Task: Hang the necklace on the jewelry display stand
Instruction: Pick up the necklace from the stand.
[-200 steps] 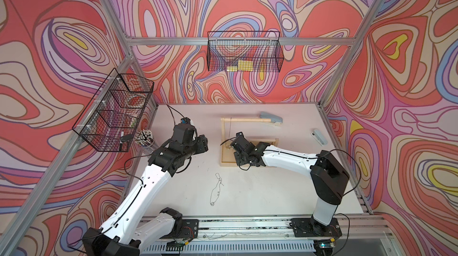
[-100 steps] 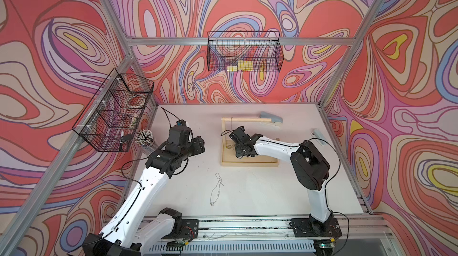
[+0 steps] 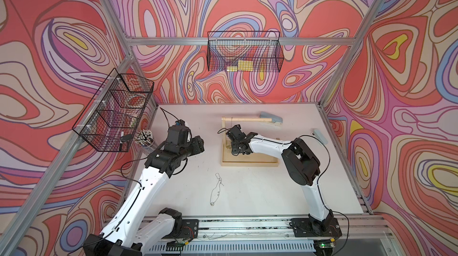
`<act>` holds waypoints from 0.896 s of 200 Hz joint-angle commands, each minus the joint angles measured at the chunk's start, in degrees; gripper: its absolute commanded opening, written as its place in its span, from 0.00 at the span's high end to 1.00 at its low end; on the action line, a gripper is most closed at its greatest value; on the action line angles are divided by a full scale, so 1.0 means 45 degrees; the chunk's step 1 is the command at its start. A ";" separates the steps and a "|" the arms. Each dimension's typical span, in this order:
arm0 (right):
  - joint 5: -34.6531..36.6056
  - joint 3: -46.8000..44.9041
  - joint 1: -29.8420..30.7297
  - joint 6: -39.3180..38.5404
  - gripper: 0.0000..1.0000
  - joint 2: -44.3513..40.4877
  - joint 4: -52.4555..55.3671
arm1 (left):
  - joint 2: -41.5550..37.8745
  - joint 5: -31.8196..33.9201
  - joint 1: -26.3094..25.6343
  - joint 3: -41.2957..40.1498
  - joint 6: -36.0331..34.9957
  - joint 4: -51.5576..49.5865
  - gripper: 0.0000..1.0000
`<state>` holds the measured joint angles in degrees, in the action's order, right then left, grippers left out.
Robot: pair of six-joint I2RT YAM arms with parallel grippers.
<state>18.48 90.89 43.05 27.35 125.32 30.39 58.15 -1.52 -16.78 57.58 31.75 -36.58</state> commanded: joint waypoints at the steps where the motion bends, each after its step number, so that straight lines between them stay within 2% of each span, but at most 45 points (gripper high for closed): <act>1: -0.0067 0.0330 -0.0104 -0.0014 0.39 0.0464 -0.0160 | -0.0070 -0.0141 0.0096 -0.0159 -0.0113 0.0206 0.32; 29: -0.0064 0.0290 -0.0118 -0.0024 0.40 0.0729 -0.0249 | -0.0188 -0.0111 0.0151 -0.0233 -0.0109 0.0199 0.32; 48: -0.0177 0.0224 -0.0121 0.0048 0.47 0.0772 -0.0135 | -0.0245 -0.0100 0.0178 -0.0284 -0.0084 0.0191 0.32; 119: -0.0382 -0.0734 -0.0119 0.0269 1.00 0.0218 -0.0289 | -0.0236 -0.0218 0.0220 -0.0394 0.0003 0.0327 0.32; 179: -0.0427 -0.0643 -0.0093 -0.0154 1.00 -0.0975 0.0089 | -0.0227 -0.0150 0.0241 -0.0413 0.0103 0.0452 0.32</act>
<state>16.64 88.73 42.85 28.01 124.31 27.29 57.98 -1.96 -16.10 56.47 31.79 -36.14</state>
